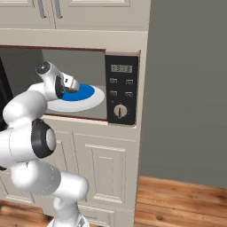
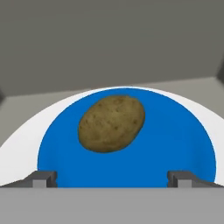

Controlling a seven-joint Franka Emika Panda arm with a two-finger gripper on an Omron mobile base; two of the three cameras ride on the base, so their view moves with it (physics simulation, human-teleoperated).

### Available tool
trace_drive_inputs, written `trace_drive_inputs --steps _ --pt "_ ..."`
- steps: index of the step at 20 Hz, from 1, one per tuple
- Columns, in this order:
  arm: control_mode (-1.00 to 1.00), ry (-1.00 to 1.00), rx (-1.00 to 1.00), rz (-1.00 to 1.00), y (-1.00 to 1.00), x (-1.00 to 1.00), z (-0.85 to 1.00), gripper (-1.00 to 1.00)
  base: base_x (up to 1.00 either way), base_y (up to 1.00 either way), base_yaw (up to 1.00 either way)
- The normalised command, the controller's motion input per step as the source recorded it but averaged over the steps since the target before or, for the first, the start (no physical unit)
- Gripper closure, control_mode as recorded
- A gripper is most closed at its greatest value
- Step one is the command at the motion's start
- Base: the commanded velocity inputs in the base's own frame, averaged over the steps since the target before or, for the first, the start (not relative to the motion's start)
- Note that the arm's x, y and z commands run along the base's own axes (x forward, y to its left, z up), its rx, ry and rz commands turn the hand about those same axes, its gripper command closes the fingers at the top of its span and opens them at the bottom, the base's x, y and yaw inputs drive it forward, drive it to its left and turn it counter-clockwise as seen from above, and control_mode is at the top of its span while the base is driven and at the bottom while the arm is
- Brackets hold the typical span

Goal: Retrieve the reheated potato from the microwave, then place the potato, cheese, and condiment on the cutting board.

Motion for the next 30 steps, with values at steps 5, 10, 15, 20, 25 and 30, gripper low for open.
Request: trace_drive_inputs --steps 5,10,15,20,25,30 --pt "-1.00 0.00 0.00 0.00 0.07 0.29 -0.12 -1.00 0.00 0.00 0.00" --pt "-1.00 0.00 0.00 0.00 0.08 0.34 -0.08 -1.00 0.00 0.00 0.00" --pt "-1.00 0.00 0.00 -0.01 0.05 0.22 -0.07 -1.00 0.00 0.00 0.00" --pt "-1.00 0.00 -0.01 -0.01 0.01 0.08 -0.04 -1.00 0.00 0.00 0.00" --pt "-1.00 0.00 -0.03 -0.03 0.00 0.00 -0.06 -1.00 0.00 0.00 0.00" --pt "-1.00 0.00 -0.01 -0.03 0.00 0.12 -0.17 -1.00 0.00 0.00 0.00"
